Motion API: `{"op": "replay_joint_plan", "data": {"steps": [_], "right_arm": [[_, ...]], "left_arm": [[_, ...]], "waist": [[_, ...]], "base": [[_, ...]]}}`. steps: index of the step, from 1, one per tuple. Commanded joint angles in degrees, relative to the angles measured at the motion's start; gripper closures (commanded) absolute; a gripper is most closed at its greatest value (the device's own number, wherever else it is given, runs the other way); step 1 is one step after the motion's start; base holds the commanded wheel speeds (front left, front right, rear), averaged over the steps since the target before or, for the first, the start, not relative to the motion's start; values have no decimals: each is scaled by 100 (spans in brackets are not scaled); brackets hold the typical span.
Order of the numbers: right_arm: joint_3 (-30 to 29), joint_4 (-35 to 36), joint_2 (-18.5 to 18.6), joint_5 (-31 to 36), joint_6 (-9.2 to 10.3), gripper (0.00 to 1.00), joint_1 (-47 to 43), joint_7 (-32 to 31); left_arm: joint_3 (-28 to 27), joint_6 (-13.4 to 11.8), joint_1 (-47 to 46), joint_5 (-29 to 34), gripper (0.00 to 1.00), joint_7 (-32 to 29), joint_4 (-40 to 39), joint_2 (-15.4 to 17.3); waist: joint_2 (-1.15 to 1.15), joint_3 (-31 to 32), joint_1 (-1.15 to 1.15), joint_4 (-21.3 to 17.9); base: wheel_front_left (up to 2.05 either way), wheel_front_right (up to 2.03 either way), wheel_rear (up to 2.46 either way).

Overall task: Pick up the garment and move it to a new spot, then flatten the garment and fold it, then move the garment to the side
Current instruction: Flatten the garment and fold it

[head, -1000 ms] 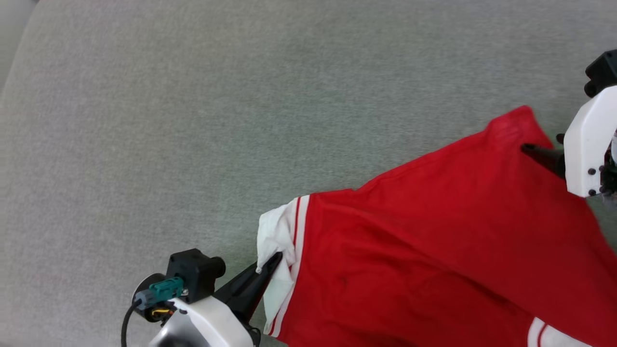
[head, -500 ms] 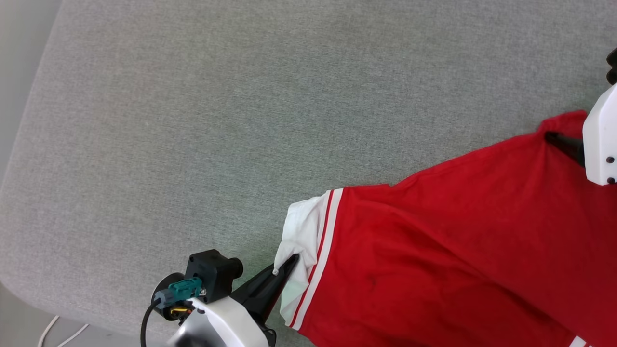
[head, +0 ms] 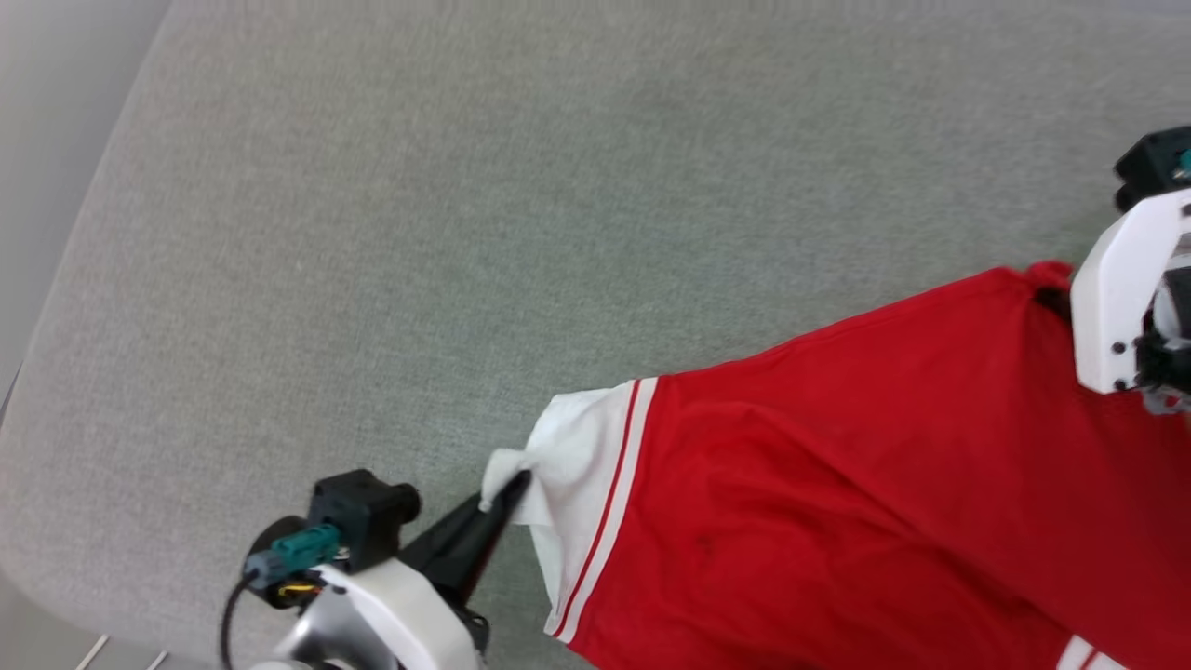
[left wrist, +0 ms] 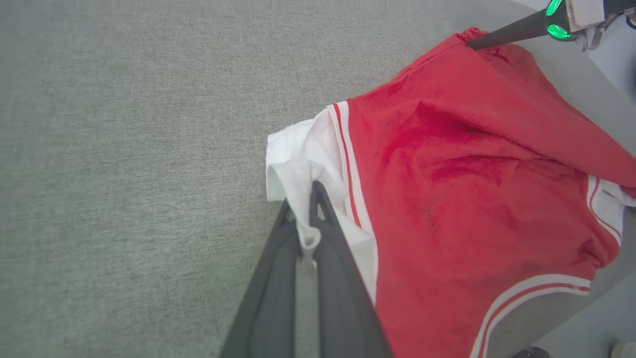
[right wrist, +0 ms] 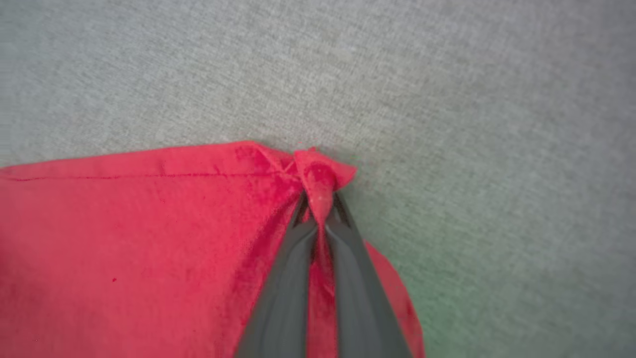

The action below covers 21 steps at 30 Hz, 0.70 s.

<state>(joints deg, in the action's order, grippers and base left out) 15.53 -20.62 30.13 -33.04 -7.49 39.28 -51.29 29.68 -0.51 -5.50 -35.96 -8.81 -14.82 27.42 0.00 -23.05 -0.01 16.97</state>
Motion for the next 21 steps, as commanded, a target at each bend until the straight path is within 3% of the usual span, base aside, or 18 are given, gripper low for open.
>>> {"op": "replay_joint_plan", "data": {"steps": [1, 10, 21], "right_arm": [[102, -72, -24, -74, 1, 100, -87, 141], [357, 255, 137, -358, 1, 100, 215, 917], [488, 1369, 380, -734, 1, 100, 365, 1536]], "left_arm": [[-100, -53, 39, -11, 100, 40, -73, 96], [-760, -258, -8, -35, 100, 197, -483, 553], [-1860, -479, -403, -111, 100, 334, -1168, 1161]], "waist": [[0, 326, 1, -244], [0, 1048, 1, -841], [0, 1679, 1, -1690]], "base": [[0, 0, 0], [0, 0, 0], [0, 0, 0]]}}
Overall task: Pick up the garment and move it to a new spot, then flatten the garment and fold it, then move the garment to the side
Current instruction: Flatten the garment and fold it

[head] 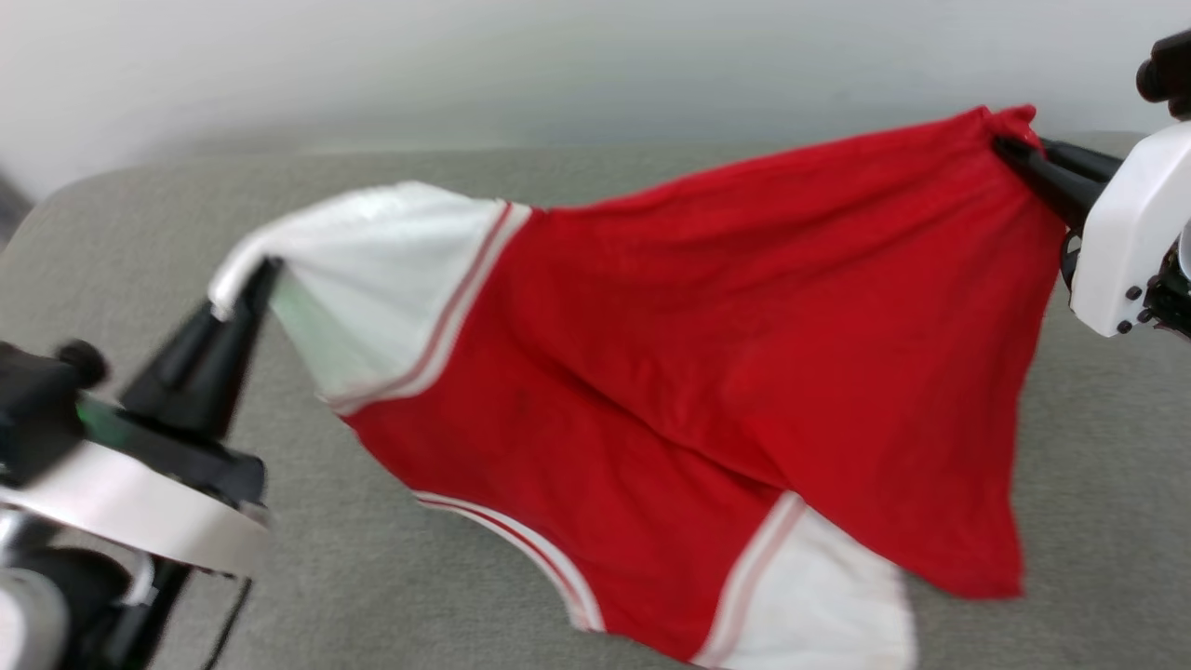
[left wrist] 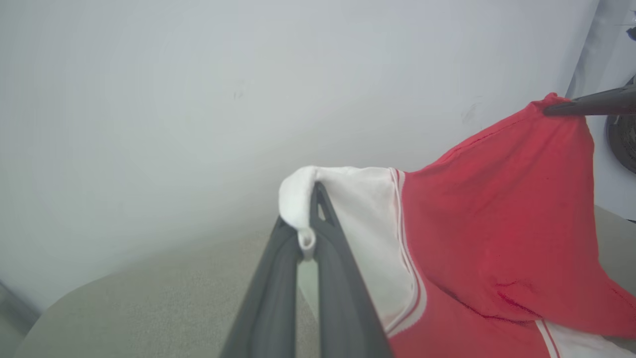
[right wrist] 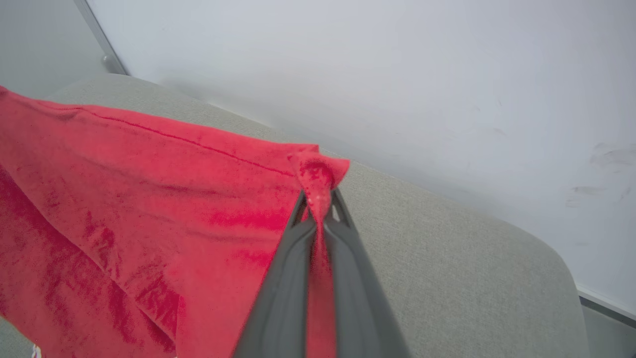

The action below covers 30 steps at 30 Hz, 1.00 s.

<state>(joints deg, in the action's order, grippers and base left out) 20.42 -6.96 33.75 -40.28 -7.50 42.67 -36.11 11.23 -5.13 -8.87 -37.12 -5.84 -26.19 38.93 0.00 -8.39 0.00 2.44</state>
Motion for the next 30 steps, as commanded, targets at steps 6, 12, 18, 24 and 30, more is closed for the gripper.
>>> {"op": "replay_joint_plan", "data": {"steps": [6, 12, 18, 24, 30], "right_arm": [[-239, 667, -22, 61, 3, 100, -155, 344], [-572, 1213, -108, 217, 3, 100, -181, 559], [-884, 1719, -257, 325, 3, 100, -74, 534], [-1140, 2104, -388, 415, 3, 100, 79, 452], [-1399, 2209, -427, 538, 3, 100, 386, 537]], "left_arm": [[-572, -119, -506, -38, 100, 123, -361, 223], [-855, -214, -1026, -14, 100, 26, -552, 370], [-1086, -346, -1653, -87, 100, -99, -721, 475], [-1162, -392, -2351, -70, 100, -244, -726, 599], [-1052, -343, -3234, -41, 100, -415, -493, 718]], "waist": [[0, 351, 0, -589], [0, 413, 0, -843], [0, 356, 0, -1021], [0, 90, 0, -1112], [0, -520, 0, -1120]], "base": [[0, 0, 0], [0, 0, 0], [0, 0, 0], [0, 0, 0], [0, 0, 0]]}}
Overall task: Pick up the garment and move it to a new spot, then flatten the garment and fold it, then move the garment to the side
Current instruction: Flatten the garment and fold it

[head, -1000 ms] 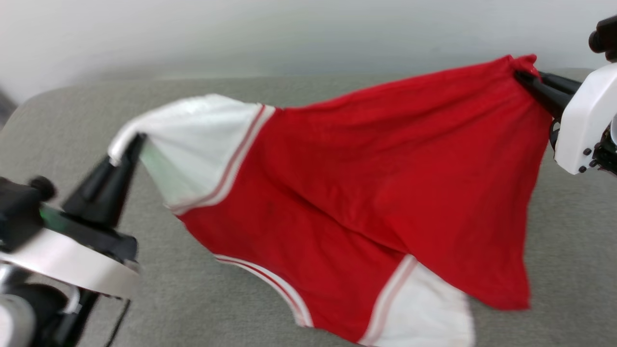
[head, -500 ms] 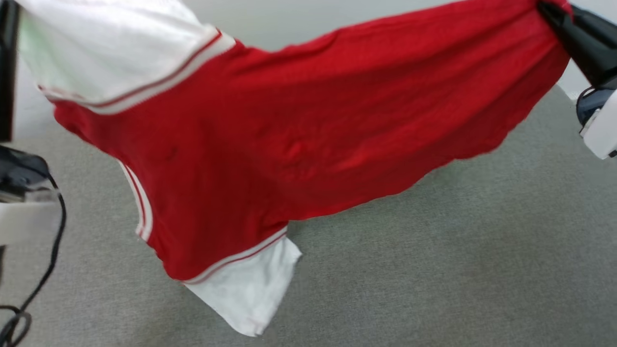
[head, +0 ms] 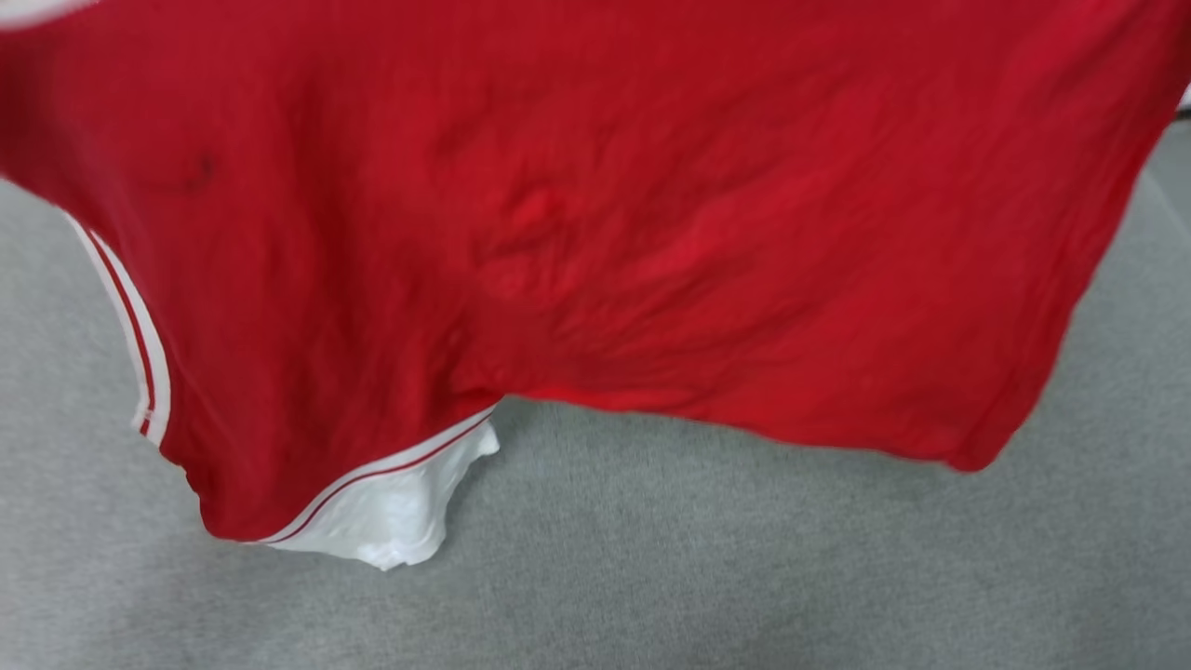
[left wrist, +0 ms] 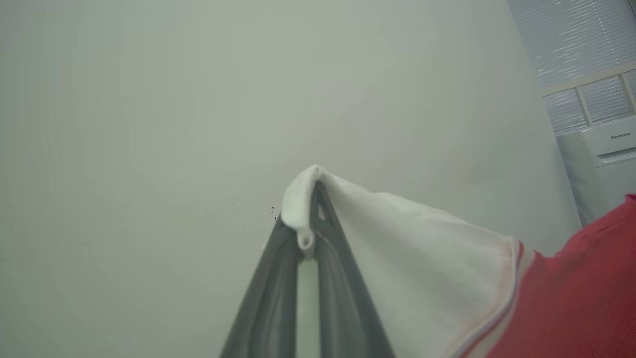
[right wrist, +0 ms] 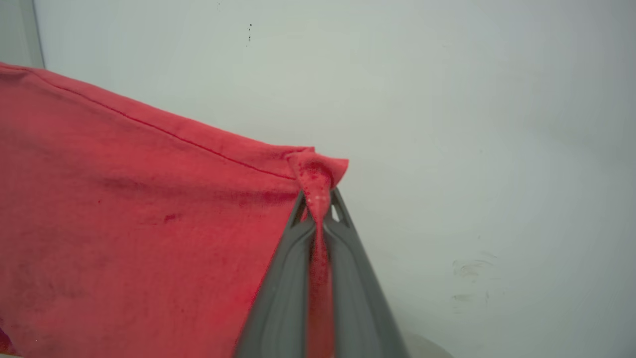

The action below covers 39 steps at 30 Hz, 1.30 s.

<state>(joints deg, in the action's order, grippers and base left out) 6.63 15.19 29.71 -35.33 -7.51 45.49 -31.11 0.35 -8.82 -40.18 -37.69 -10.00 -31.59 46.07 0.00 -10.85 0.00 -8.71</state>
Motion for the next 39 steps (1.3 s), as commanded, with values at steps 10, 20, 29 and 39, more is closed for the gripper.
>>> {"op": "replay_joint_plan", "data": {"steps": [10, 20, 29, 39], "right_arm": [[-149, -641, -193, 257, 4, 100, 1354, 486], [-36, -2476, -403, 911, 5, 100, 3420, 1402], [222, -4168, -427, 1584, 7, 100, 4495, 2609], [948, -5211, -567, 1499, 6, 100, 3783, 3450]], "left_arm": [[721, 519, -2554, 301, 100, -330, 1098, 116], [1538, 872, -5789, 995, 100, 142, 3395, -870], [1941, 1011, -6769, 1470, 100, 1362, 5564, -1533], [2193, 1274, -5332, 1223, 100, 2292, 6502, -1909]], "waist": [[0, -1717, 0, 8], [0, -2852, 0, 232], [0, -3318, 0, 622], [0, -3054, 0, 892]], "base": [[0, 0, 0], [0, 0, 0], [0, 0, 0], [0, 0, 0]]}}
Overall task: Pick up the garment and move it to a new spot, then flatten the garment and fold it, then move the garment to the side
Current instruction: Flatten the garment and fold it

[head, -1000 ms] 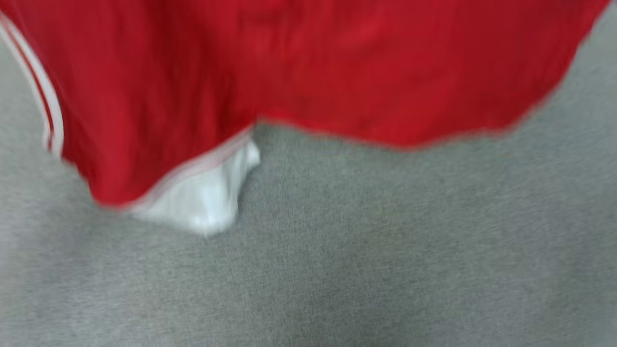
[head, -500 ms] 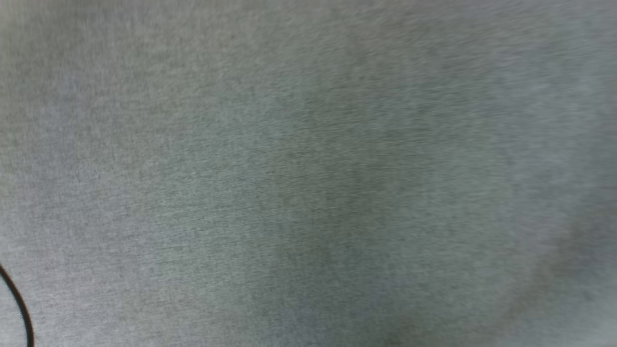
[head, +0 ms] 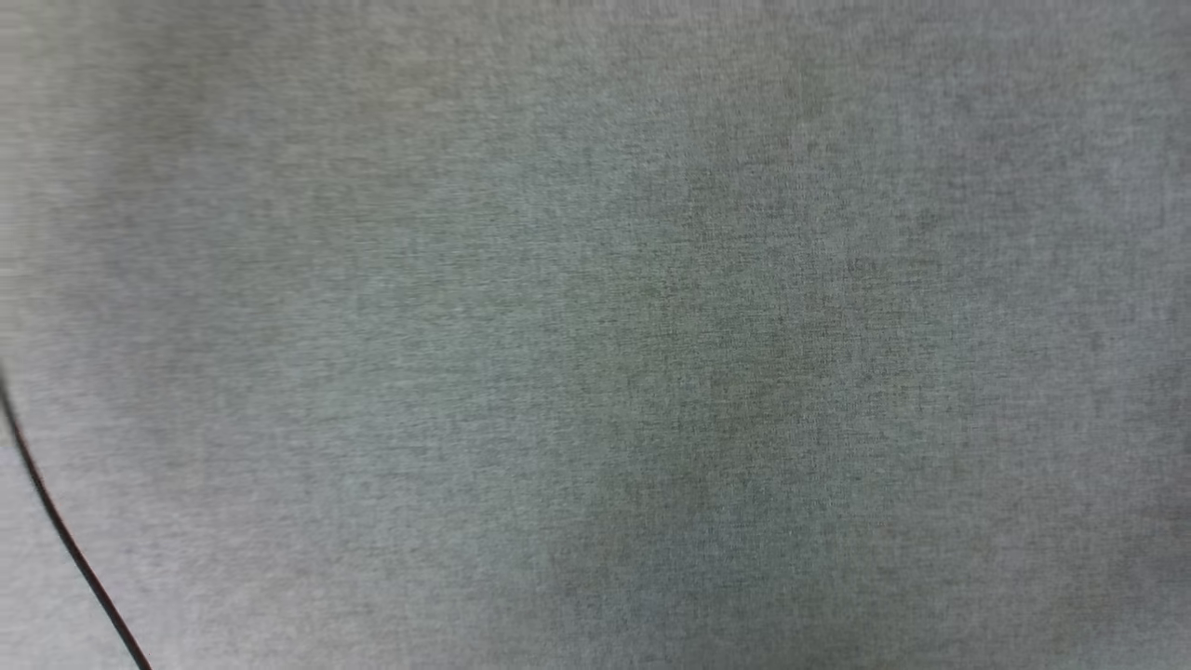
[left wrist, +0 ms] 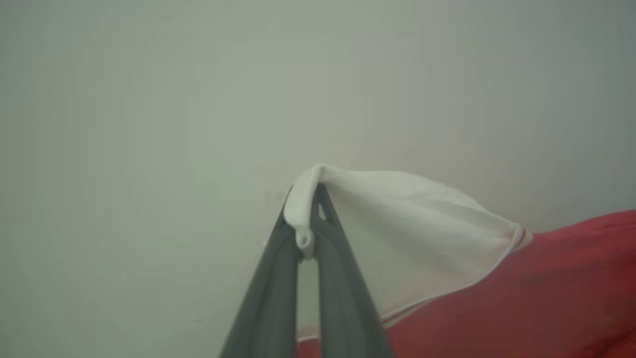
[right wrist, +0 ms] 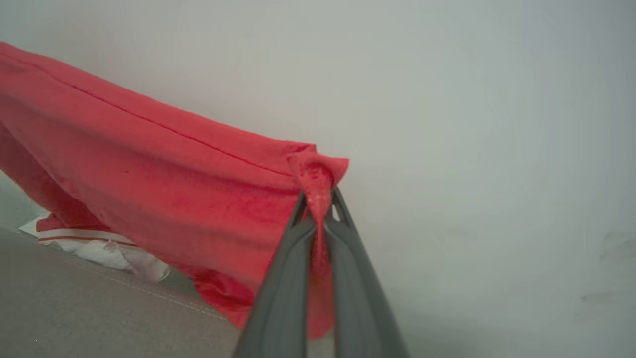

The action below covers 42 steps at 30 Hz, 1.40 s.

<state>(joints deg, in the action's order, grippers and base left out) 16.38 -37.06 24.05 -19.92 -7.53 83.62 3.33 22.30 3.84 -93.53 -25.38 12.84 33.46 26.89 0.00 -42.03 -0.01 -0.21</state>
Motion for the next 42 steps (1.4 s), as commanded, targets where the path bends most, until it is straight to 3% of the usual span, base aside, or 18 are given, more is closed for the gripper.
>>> {"op": "replay_joint_plan", "data": {"steps": [1, 7, 13, 21, 25, 34, 42], "right_arm": [[56, -67, -18, -92, 8, 100, -183, 66], [648, -327, 44, -469, 8, 100, -1179, 326], [1363, -396, 208, -781, 7, 100, -2266, 501], [1956, -214, 531, -1415, 7, 100, -3542, 373], [2159, -82, 725, -1560, 7, 100, -4056, 254], [2091, 146, 922, -2038, 8, 100, -5068, 94], [1862, 609, 1206, -2588, 8, 100, -6114, -276]], "left_arm": [[41, 26, 253, -13, 100, 60, 13, -17], [93, -9, 1929, -199, 100, 217, -189, -261], [112, -132, 3861, -276, 100, 244, -773, -231], [247, -120, 6276, -570, 100, 7, -1546, 254], [239, -248, 7193, -783, 100, -278, -1955, 503], [340, -505, 8946, -1338, 100, -1284, -3180, 1156], [576, -731, 10045, -1576, 100, -1809, -4260, 1472]], "waist": [[0, 126, 1, 62], [0, 652, 1, 200], [0, 1350, 1, 259], [0, 2208, 1, 378], [0, 2549, 1, 407], [0, 3133, 1, 417], [0, 3516, 1, 366]], "base": [[0, 0, 0], [0, 0, 0], [0, 0, 0], [0, 0, 0], [0, 0, 0], [0, 0, 0], [0, 0, 0]]}}
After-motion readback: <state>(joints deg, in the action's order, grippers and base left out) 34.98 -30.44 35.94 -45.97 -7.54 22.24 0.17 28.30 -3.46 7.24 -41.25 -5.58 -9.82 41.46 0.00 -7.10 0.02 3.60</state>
